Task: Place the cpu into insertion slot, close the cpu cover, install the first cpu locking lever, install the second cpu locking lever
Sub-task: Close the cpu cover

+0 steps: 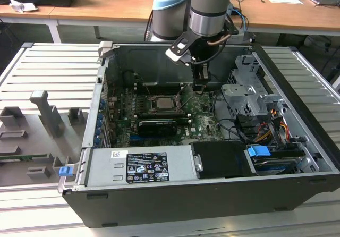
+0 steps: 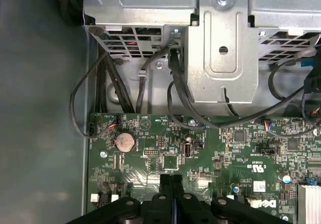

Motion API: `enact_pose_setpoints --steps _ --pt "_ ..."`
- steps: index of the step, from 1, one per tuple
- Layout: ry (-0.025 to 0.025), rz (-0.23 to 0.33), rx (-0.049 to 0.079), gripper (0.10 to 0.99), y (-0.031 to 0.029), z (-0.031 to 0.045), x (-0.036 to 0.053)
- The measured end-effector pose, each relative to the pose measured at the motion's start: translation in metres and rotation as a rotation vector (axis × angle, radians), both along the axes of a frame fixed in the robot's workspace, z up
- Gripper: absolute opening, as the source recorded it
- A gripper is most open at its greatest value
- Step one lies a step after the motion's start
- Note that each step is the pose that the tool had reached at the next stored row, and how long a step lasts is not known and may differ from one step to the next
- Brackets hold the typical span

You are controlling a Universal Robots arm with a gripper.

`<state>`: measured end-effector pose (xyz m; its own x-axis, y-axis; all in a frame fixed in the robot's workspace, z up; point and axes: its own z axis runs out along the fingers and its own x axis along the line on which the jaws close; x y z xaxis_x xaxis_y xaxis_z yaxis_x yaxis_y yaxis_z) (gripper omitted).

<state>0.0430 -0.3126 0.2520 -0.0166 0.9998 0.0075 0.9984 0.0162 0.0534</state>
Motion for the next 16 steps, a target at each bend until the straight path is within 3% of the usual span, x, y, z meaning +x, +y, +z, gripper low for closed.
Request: enact_pose_setpoints --steps 16 --pt "0.0 0.0 0.0 0.106 0.0 -0.0003 -0.0088"
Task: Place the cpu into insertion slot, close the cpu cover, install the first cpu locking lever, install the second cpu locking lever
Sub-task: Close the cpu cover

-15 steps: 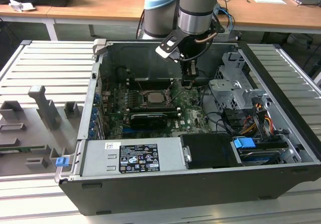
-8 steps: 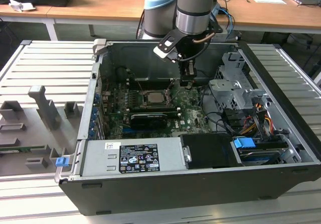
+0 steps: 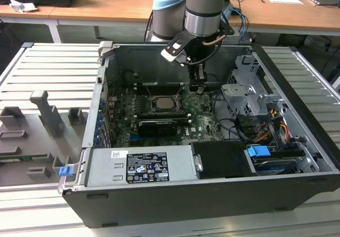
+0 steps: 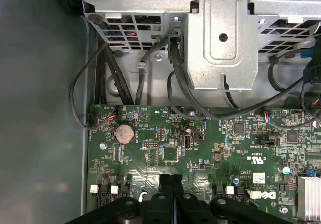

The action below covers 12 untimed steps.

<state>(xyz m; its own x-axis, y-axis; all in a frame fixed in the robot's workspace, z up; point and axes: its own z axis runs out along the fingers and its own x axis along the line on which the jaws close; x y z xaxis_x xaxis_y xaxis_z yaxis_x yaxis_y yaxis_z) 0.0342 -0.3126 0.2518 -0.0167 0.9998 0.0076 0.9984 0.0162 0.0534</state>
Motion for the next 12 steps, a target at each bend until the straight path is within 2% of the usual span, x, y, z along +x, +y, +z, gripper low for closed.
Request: enact_pose_setpoints --steps 12 --pt "0.0 0.0 0.0 0.106 0.0 0.0 -0.0044"
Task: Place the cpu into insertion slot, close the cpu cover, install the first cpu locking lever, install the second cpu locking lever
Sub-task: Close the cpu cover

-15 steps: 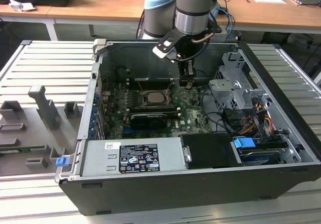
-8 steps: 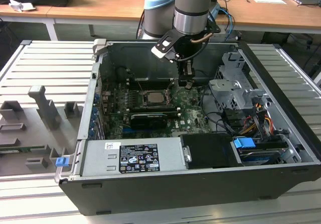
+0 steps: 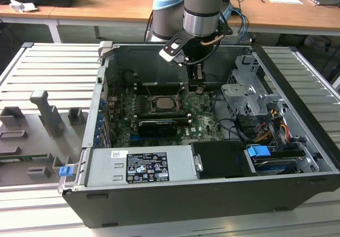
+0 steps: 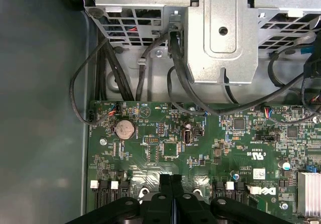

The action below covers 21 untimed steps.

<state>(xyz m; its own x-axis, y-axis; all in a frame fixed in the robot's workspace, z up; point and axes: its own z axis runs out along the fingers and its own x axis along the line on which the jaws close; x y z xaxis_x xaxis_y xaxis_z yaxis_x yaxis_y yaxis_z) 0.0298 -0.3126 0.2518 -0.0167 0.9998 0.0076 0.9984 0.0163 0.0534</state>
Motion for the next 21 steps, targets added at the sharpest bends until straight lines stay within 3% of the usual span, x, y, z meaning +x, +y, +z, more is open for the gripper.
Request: enact_pose_setpoints --steps 21 --pt "0.0 0.0 0.0 0.106 0.0 0.0 -0.0067"
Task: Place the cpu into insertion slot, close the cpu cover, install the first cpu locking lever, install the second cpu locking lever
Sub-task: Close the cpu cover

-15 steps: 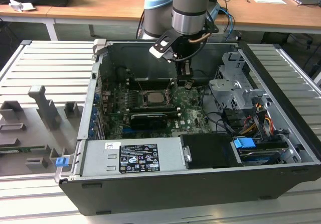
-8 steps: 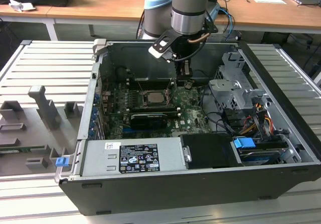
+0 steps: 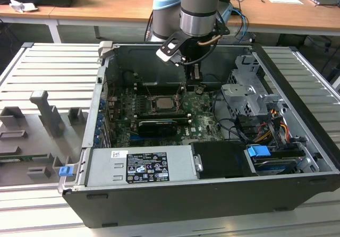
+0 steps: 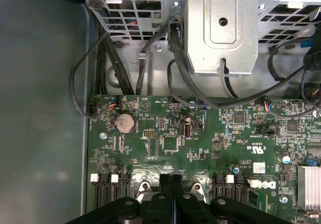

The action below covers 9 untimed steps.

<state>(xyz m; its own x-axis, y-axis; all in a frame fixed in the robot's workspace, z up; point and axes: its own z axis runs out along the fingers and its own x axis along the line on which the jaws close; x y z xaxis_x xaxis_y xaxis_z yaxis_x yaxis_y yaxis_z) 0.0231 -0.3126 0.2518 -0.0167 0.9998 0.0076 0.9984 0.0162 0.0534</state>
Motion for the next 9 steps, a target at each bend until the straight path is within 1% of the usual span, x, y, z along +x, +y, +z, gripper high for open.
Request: enact_pose_setpoints --steps 9 --pt "0.0 0.0 0.0 0.106 0.0 0.0 -0.0051"
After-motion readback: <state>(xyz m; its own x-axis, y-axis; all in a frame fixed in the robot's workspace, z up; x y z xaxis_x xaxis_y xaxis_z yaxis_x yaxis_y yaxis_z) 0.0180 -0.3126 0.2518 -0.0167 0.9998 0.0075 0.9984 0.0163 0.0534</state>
